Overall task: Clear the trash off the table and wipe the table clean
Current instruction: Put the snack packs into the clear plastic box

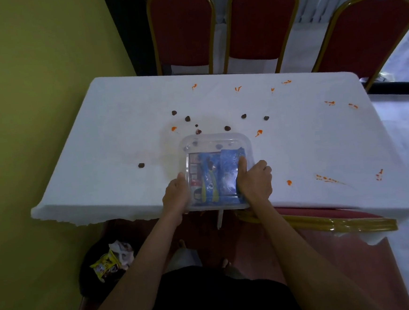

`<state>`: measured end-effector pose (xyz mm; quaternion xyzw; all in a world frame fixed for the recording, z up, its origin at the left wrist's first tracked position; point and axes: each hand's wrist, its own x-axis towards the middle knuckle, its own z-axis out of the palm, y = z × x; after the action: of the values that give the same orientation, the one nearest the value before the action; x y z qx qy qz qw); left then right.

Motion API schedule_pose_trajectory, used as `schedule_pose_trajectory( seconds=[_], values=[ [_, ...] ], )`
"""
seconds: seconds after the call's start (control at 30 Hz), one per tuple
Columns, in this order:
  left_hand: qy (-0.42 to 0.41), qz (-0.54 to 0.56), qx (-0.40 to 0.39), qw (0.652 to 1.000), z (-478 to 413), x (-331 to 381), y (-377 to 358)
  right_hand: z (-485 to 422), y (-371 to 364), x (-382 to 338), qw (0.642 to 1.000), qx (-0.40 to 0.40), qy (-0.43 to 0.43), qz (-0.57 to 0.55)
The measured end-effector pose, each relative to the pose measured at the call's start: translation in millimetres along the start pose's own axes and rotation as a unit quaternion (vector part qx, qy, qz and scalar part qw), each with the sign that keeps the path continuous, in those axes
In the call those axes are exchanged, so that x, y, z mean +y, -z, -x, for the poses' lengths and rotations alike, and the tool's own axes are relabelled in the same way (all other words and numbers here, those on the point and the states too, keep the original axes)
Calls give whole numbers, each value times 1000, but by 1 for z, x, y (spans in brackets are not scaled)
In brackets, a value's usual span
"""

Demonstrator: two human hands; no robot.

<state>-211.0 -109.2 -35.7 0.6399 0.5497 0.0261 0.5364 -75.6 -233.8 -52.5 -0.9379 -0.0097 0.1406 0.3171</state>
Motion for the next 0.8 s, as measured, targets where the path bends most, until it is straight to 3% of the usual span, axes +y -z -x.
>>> schedule_pose_trajectory(
  seconds=[0.13,0.33,0.53,0.8],
  values=[
    [2,45,-11,999,-13,2,12,-4,5,-3,1000,-13,21,4],
    [-32,62,42,997,-34,20,51,-5,-12,-43,996,-33,82,-12],
    [-26,120,89,988,-90,35,129,-13,-65,-127,987,-68,142,-27],
    [1,171,143,975,-183,54,239,-40,-157,-258,970,-187,153,-29]
  ],
)
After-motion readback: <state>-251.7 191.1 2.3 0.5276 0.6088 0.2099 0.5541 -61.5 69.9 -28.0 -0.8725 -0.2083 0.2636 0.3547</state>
